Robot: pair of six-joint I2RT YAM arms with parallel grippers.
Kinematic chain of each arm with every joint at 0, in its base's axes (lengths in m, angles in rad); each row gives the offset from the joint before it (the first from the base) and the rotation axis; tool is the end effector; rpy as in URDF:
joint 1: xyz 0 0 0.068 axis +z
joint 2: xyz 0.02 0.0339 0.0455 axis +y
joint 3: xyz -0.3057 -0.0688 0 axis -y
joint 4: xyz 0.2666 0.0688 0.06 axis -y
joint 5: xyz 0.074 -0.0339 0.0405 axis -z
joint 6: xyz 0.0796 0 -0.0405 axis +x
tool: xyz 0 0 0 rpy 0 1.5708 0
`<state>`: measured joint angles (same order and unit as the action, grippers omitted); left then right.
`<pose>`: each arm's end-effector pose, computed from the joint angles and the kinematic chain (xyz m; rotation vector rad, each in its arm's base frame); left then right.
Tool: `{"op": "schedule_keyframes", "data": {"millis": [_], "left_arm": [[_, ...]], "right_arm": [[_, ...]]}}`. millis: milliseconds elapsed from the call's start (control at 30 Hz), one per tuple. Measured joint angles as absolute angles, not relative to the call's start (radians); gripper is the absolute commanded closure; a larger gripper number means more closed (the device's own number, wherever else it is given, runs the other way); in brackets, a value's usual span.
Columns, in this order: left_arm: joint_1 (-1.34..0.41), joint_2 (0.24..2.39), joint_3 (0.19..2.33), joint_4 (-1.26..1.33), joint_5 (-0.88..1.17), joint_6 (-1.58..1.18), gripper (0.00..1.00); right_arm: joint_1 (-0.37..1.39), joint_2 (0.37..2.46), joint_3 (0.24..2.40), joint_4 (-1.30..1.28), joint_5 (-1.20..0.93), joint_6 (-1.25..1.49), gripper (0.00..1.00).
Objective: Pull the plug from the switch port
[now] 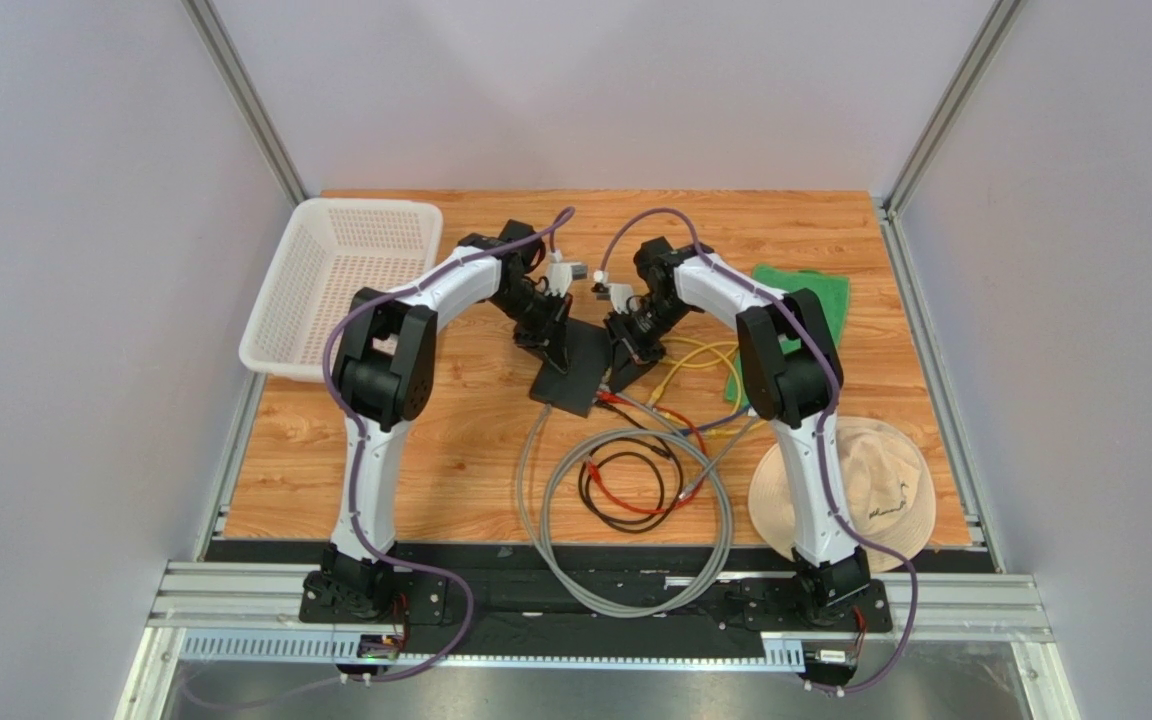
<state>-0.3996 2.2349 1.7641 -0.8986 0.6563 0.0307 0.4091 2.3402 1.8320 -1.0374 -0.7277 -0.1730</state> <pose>0.4423 -0.2395 0.1525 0.7154 2.8072 -1.0226 0.4360 0.2467 0.1224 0.8398 -2.7554 -1.0936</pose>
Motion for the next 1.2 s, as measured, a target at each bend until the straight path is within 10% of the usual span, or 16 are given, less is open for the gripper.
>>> {"op": "schedule_keyframes", "data": {"millis": [633,900,1033,1200], "left_arm": [[-0.406,2.233,1.764,-0.898,0.651,0.031,1.00],[-0.412,2.215,1.766,-0.911,0.603,0.035,0.94],[-0.412,2.214,1.822,-0.941,0.561,0.047,0.70],[-0.396,2.189,1.943,-0.963,0.536,0.063,0.49]], "right_arm": [[0.347,2.329,1.827,-1.160,-0.658,-0.283,1.00],[0.123,2.372,2.164,-1.243,-0.493,-0.361,1.00],[0.014,2.378,2.370,-1.219,-0.444,-0.365,0.63],[0.051,2.231,2.170,-1.186,-0.524,-0.373,0.48]]}}
